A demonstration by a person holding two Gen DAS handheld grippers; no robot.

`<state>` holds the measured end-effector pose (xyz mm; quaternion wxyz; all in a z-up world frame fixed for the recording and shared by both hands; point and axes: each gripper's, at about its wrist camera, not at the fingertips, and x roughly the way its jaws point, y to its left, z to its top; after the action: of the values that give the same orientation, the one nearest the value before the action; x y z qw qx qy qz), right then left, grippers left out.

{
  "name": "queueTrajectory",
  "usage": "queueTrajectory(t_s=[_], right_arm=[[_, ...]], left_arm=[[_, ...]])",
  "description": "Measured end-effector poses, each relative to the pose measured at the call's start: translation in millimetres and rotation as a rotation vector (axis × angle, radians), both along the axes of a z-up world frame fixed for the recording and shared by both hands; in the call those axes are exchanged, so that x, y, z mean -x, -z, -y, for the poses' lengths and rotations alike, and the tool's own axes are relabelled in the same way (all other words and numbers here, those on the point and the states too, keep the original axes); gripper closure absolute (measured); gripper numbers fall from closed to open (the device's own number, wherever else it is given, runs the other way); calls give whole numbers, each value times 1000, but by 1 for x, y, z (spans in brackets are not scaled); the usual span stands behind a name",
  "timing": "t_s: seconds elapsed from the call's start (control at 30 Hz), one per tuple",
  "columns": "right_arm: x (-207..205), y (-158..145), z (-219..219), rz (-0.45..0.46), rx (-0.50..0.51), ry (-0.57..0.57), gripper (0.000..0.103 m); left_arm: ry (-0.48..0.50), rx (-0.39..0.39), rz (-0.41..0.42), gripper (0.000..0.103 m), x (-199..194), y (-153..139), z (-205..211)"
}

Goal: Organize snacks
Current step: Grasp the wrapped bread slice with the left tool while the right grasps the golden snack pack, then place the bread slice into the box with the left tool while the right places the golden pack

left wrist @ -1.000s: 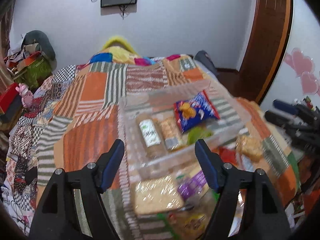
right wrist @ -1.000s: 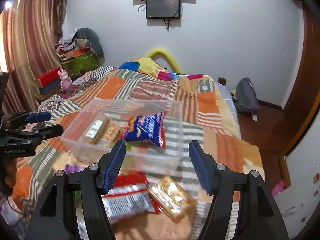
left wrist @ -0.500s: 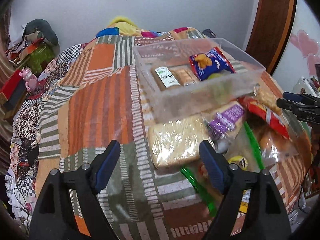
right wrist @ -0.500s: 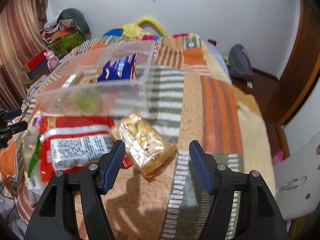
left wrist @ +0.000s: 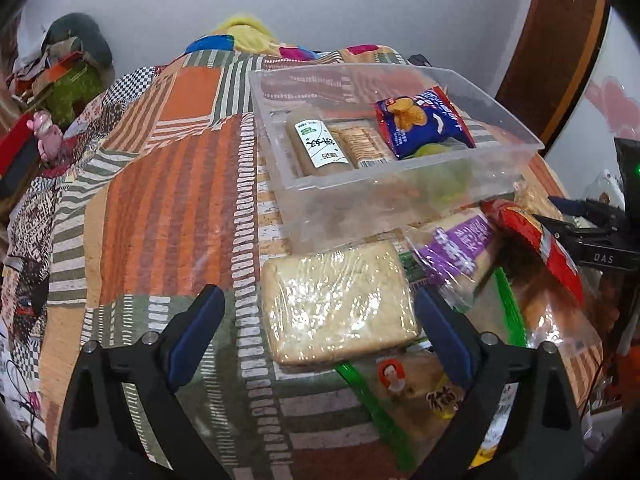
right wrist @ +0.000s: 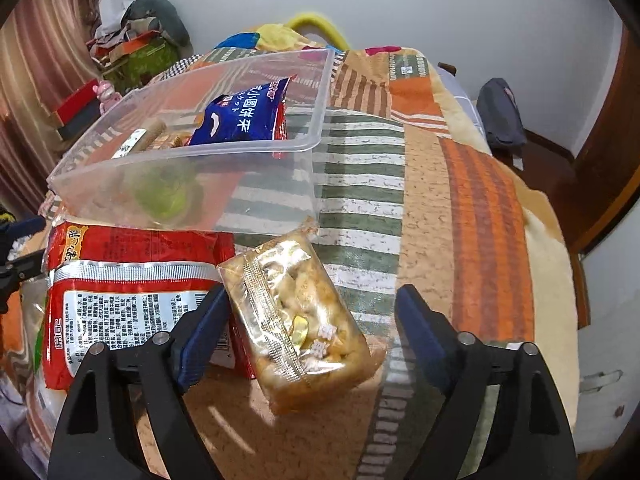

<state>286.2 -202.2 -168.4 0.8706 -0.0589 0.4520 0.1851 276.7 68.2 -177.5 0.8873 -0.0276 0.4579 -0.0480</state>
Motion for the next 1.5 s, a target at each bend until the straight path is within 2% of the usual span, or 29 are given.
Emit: queueTrajectory(t_s=[0.03, 0.1, 0.2, 0.37, 0.4, 0.43, 0.7, 0.9, 1.27, 1.5], right_arm=[[0, 1, 2, -13, -23, -2, 39], [4, 4, 5, -38, -45, -2, 49], [14, 5, 3, -24, -20, 0, 59], [31, 3, 5, 2, -9, 6, 61], [35, 2, 5, 9, -8, 10, 61], [38, 1, 6, 14, -10, 14, 61], [44, -12, 12, 44, -55, 38, 61], [43, -26, 12, 88, -80, 48, 61], [43, -64, 2, 195, -140, 40, 61], [33, -90, -11, 266, -182, 27, 61]], left_arm=[[-4, 4, -1, 5, -1, 1, 0], [-10, 11, -7, 5, -4, 4, 0], [-28, 33, -19, 5, -8, 8, -2], [-44, 66, -38, 6, -12, 15, -2], [-43, 71, -41, 9, -12, 16, -2], [-32, 82, -45, 18, -13, 17, -1], [-39, 47, -27, 20, -4, 9, -1], [-47, 4, 40, 20, 9, -14, -5], [-65, 52, 171, 20, 18, -74, -11], [-44, 65, 238, 20, 3, -104, 1]])
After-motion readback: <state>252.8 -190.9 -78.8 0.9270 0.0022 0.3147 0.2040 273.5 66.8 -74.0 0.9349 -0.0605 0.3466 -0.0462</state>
